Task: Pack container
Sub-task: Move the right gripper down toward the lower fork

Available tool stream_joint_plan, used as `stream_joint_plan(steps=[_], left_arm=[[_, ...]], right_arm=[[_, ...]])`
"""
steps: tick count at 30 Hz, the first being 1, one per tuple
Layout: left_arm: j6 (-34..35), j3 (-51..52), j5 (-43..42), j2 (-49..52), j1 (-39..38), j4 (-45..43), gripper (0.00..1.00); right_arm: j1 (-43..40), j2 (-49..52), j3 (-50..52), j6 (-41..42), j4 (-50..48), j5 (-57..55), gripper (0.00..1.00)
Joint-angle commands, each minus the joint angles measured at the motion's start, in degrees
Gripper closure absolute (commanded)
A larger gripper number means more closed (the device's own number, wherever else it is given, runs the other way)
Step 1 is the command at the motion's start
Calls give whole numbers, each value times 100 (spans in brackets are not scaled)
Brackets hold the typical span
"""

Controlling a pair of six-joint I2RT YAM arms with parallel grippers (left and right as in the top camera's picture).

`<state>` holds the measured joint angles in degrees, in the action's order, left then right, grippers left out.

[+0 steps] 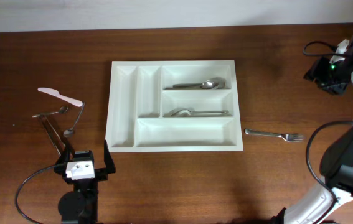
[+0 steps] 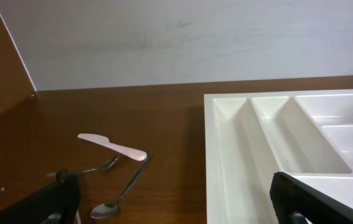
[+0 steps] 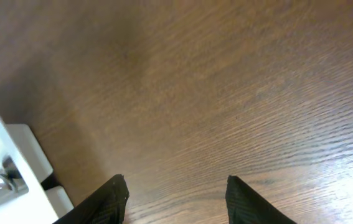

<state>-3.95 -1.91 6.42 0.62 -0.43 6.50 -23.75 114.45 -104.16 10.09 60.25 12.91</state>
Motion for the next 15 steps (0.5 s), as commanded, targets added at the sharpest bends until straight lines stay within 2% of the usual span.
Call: stream_joint_plan(steps=[1, 6, 10, 15], left_arm=[[-111, 37, 20, -26, -28, -11, 1], [-111, 37, 20, -26, -28, -11, 1], [-111, 37, 20, -26, -28, -11, 1], [-111, 37, 22, -26, -28, -11, 1]], right_arm=[[35, -767, 2, 249, 50, -44, 47], [131, -1427, 72, 743, 603, 507, 48], [201, -2024, 382, 761, 866, 850, 48], [192, -3560, 1814, 1080, 841, 485, 48]])
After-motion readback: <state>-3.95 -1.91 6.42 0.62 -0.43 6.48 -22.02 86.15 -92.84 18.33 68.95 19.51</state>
